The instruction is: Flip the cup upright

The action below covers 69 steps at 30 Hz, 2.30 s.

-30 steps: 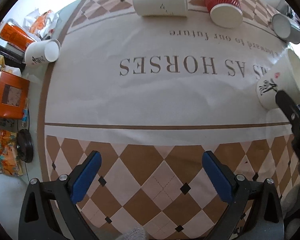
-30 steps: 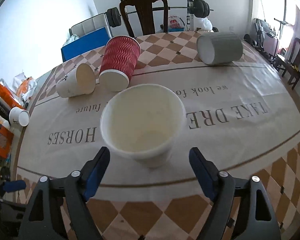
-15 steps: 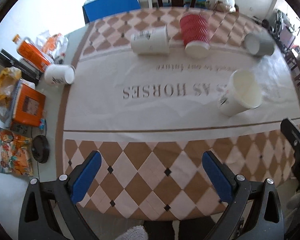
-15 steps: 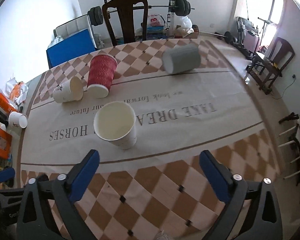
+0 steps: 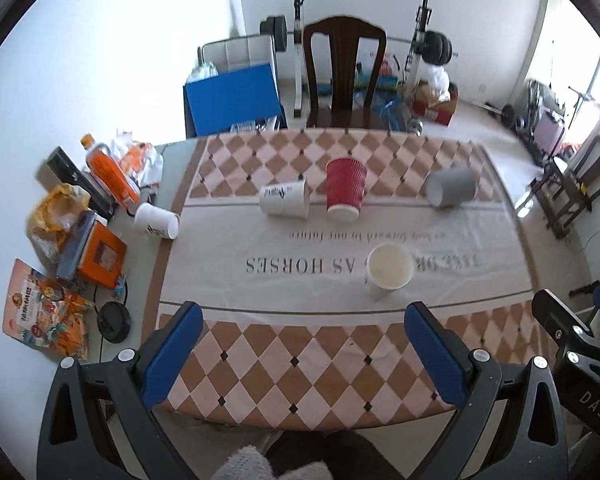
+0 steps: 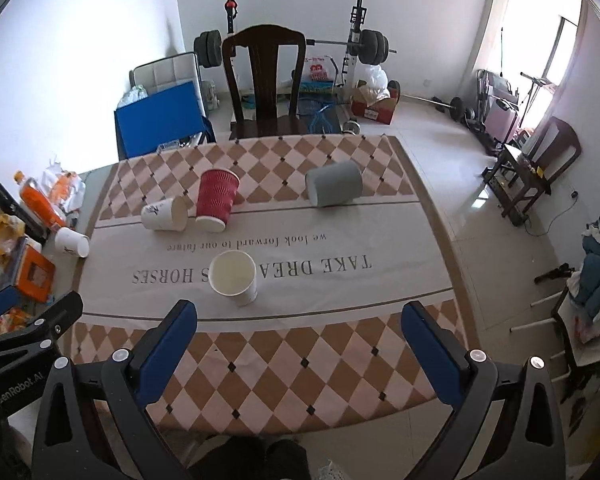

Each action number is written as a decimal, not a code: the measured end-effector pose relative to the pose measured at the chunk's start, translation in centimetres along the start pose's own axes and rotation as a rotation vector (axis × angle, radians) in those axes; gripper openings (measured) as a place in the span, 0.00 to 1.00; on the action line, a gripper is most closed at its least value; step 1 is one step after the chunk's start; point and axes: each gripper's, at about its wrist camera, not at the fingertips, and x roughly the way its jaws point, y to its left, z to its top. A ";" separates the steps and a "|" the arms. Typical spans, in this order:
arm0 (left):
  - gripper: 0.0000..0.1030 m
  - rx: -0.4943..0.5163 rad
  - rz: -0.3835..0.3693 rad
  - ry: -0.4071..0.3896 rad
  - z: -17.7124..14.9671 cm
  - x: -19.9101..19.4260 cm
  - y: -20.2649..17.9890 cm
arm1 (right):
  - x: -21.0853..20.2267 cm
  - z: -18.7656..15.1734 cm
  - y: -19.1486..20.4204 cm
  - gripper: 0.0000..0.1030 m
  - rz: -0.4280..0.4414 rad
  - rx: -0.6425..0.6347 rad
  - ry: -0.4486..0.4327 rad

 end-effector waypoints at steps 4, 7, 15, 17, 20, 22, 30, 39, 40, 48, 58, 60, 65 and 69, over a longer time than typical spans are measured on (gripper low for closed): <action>1.00 -0.021 0.001 -0.003 0.3 -2.0 0.2 | -2.9 0.7 -0.8 1.00 0.012 0.008 -0.015; 1.00 -0.029 -0.001 -0.010 0.2 -3.3 0.2 | -4.7 1.0 -1.3 1.00 0.023 0.008 -0.016; 1.00 -0.025 0.027 -0.046 -0.1 -6.0 -0.1 | -7.2 1.2 -1.8 1.00 0.041 -0.002 -0.030; 1.00 -0.026 0.031 -0.048 -0.3 -6.3 -0.1 | -7.5 1.2 -1.9 1.00 0.043 -0.006 -0.033; 1.00 -0.028 0.037 -0.053 -0.5 -6.7 0.0 | -8.0 1.1 -1.8 1.00 0.048 -0.009 -0.037; 1.00 -0.031 0.038 -0.054 -0.5 -6.8 0.0 | -8.3 1.1 -1.7 1.00 0.055 -0.012 -0.041; 1.00 -0.039 0.047 -0.050 -0.9 -7.1 0.5 | -8.5 1.0 -0.9 1.00 0.060 -0.027 -0.037; 1.00 -0.031 0.062 -0.047 -1.2 -7.1 0.5 | -8.3 0.6 -0.2 1.00 0.062 -0.036 -0.025; 1.00 -0.032 0.062 -0.047 -1.3 -7.1 0.5 | -8.2 0.6 -0.1 1.00 0.064 -0.037 -0.023; 1.00 -0.041 0.066 -0.046 -1.3 -7.3 0.8 | -8.1 0.4 0.0 1.00 0.066 -0.038 -0.022; 1.00 -0.041 0.068 -0.047 -1.3 -7.3 1.0 | -8.1 0.6 0.3 1.00 0.068 -0.043 -0.021; 1.00 -0.042 0.067 -0.047 -1.3 -7.3 1.0 | -8.1 0.6 0.3 1.00 0.070 -0.042 -0.021; 1.00 -0.040 0.067 -0.047 -1.4 -7.4 1.1 | -8.1 0.7 0.4 1.00 0.069 -0.043 -0.022; 1.00 -0.045 0.073 -0.047 -1.3 -7.5 1.5 | -8.2 1.0 0.6 1.00 0.076 -0.042 -0.023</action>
